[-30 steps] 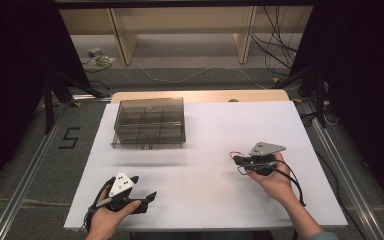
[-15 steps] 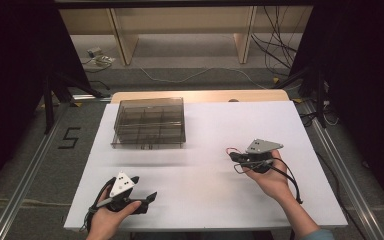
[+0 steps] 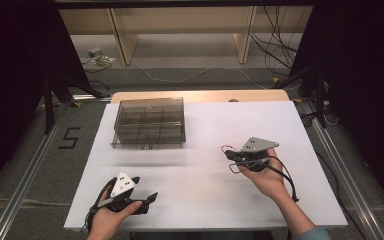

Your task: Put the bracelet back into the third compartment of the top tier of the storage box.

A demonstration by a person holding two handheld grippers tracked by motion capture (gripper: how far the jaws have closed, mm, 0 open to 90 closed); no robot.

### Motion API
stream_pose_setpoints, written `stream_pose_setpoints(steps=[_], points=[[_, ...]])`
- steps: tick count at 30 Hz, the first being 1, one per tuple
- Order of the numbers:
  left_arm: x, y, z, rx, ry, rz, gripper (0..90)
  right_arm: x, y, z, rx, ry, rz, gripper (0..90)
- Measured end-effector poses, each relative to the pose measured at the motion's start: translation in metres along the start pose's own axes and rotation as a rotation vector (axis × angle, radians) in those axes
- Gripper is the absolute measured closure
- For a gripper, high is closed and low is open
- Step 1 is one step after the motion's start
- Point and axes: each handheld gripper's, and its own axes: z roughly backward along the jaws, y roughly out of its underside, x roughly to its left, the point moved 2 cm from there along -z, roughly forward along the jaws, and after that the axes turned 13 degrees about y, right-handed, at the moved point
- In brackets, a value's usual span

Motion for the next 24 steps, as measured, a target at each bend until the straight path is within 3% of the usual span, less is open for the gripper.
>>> stream_pose_setpoints(steps=[24], points=[[0.000, 0.001, 0.000, 0.009, -0.005, 0.000, 16.8, 0.009, -0.021, -0.009, -0.023, -0.014, 0.023, 88.9]])
